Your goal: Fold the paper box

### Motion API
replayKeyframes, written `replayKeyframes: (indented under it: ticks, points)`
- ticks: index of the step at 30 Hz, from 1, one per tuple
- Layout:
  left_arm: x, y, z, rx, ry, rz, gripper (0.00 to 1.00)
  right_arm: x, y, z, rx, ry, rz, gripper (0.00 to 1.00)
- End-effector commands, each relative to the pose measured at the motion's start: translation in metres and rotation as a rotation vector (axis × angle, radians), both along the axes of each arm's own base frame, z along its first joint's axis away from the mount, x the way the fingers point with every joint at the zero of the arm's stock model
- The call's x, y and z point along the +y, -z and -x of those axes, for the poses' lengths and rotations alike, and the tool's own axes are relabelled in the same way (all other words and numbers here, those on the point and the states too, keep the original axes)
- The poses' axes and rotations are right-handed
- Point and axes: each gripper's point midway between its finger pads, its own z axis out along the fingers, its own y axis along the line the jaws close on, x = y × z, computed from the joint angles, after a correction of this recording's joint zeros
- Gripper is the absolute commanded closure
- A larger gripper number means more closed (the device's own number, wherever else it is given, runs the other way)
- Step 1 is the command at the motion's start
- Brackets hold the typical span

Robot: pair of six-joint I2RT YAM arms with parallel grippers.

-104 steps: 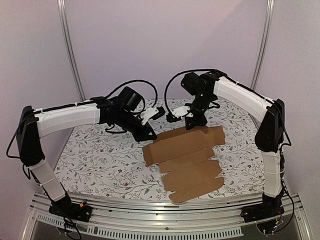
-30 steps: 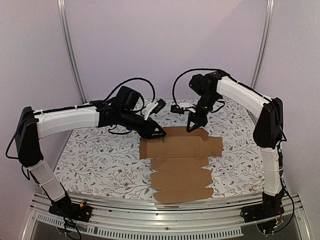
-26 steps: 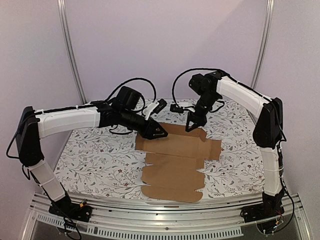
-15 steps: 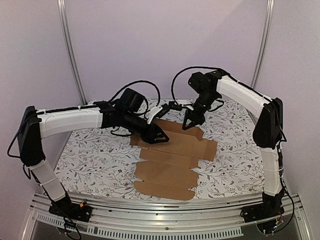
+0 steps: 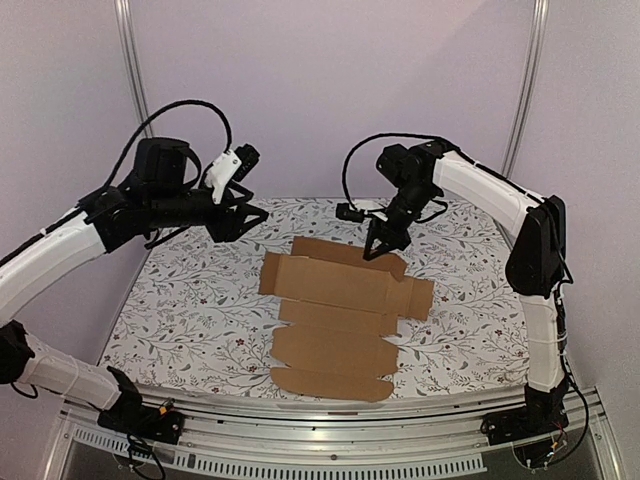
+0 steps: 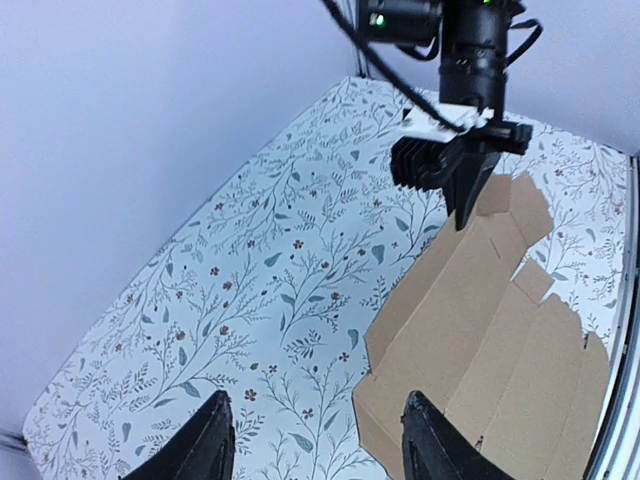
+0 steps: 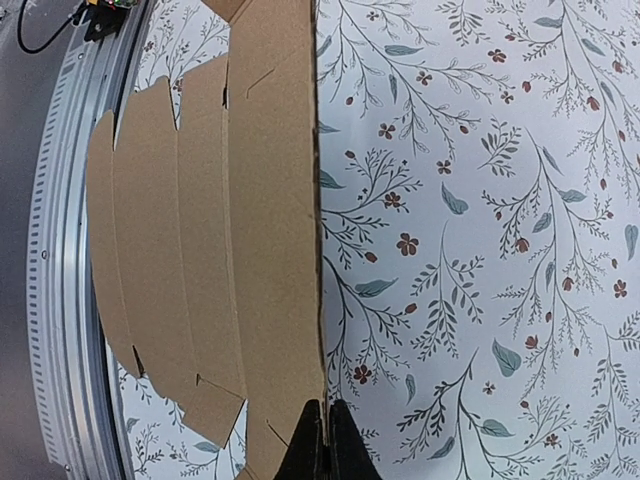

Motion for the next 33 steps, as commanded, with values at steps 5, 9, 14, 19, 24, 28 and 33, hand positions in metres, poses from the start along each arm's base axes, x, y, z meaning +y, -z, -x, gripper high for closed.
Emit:
replayKeyframes:
  ticks: [5,9,14,19,24,28,33]
  points:
    - [-0.013,0.065,-0.068,0.152,-0.096,-0.227,0.55,-0.015,-0.005,0.048,0.114,-0.079,0.077,1.0]
    - [-0.027,0.077,-0.062,0.202,-0.012,-0.224,0.55,-0.013,-0.007,0.049,0.107,-0.084,0.073,1.0]
    - [-0.045,0.096,-0.04,0.301,0.102,-0.206,0.57,-0.013,-0.008,0.05,0.114,-0.089,0.065,1.0]
    - [-0.04,0.106,-0.041,0.291,0.078,-0.262,0.58,-0.013,-0.007,0.05,0.113,-0.09,0.073,1.0]
    - [-0.018,0.08,-0.054,0.228,-0.002,-0.216,0.58,-0.014,-0.005,0.051,0.12,-0.093,0.079,1.0]
    - [-0.007,0.087,-0.066,0.218,-0.049,-0.247,0.57,-0.013,-0.006,0.052,0.121,-0.097,0.073,1.0]
    - [-0.02,0.119,-0.067,0.283,-0.02,-0.313,0.58,-0.013,-0.008,0.052,0.12,-0.098,0.067,1.0]
